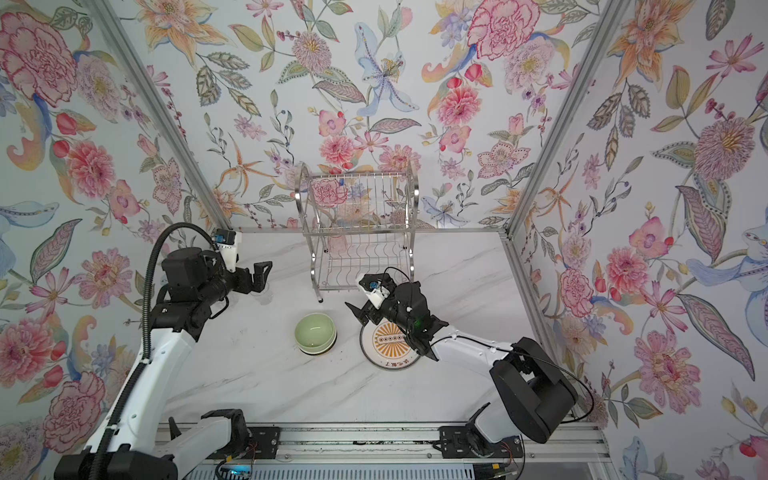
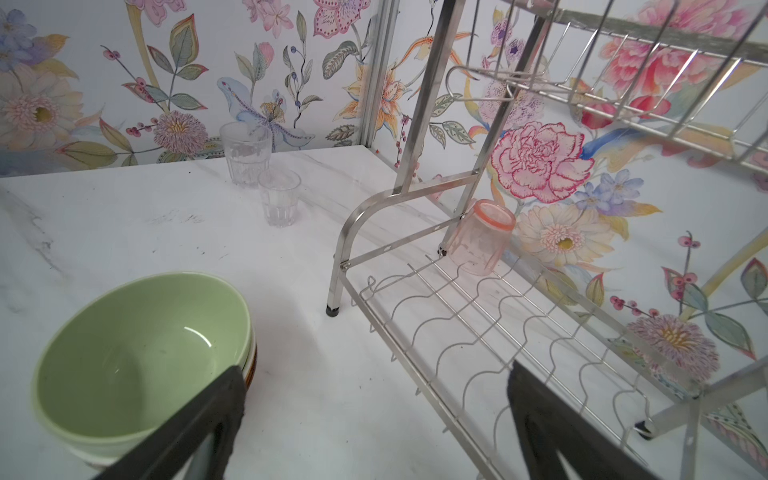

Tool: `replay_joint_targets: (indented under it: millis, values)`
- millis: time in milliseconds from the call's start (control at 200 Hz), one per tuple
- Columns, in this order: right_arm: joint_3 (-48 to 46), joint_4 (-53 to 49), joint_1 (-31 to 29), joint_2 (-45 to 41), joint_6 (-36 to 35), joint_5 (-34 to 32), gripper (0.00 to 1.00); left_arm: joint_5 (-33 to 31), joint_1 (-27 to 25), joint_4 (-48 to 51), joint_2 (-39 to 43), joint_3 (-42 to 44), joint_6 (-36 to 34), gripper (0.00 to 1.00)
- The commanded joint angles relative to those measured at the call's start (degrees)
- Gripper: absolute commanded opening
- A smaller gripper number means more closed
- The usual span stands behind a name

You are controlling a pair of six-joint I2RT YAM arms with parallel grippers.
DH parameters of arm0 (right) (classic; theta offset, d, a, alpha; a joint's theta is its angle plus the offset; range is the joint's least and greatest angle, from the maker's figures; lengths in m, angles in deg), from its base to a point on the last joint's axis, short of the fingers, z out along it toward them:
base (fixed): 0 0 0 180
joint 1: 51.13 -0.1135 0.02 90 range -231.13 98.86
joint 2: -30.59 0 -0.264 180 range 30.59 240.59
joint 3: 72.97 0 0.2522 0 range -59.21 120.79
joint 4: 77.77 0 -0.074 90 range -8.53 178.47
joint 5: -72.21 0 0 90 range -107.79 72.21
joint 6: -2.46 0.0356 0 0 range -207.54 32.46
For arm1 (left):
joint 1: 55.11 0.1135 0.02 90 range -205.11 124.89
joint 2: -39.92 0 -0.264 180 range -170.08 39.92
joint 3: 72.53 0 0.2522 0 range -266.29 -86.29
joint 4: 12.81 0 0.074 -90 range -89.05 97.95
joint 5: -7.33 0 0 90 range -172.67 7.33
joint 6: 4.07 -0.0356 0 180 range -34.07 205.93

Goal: Unload the mixed dishes from the dish rack
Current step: 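Lift the left gripper away from the standing small glass, then reach the right gripper into the rack toward the pink-rimmed glass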

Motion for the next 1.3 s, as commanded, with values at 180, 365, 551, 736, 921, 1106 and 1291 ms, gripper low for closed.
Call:
replay_joint_targets:
  millis: [180, 365, 551, 736, 921, 1106, 1291]
  values:
    - [7.1, 6.3, 2.2, 10.0, -1.3, 3.4, 0.99, 4.6, -2.5, -19.6, 12.7, 16.5, -1.5, 1.00]
    - [13.1, 5.4, 3.2, 15.9, -2.1, 4.8, 0.99, 6.3, -3.0, -21.6, 15.6, 21.6, -4.1, 0.99]
    - [17.8, 8.3, 3.7, 22.2, -3.2, 5.6, 0.99, 5.9, -5.9, -26.9, 17.9, 27.7, -8.2, 0.99]
    - [24.2, 9.5, 6.5, 28.9, -4.0, 6.7, 0.99, 3.7, -7.6, -30.1, 18.4, 31.2, -10.1, 0.99]
    - [32.1, 9.1, 7.5, 36.1, -4.6, 8.0, 0.99, 1.6, -8.8, -32.5, 18.1, 32.4, -10.3, 0.99]
    - [39.6, 7.4, 8.1, 42.6, -5.4, 9.2, 0.99, 2.1, -9.1, -32.1, 17.0, 32.0, -10.8, 0.99]
    - [46.4, 5.7, 8.7, 48.1, -6.2, 9.2, 0.99, 2.2, -10.3, -32.1, 15.5, 31.6, -11.0, 0.99]
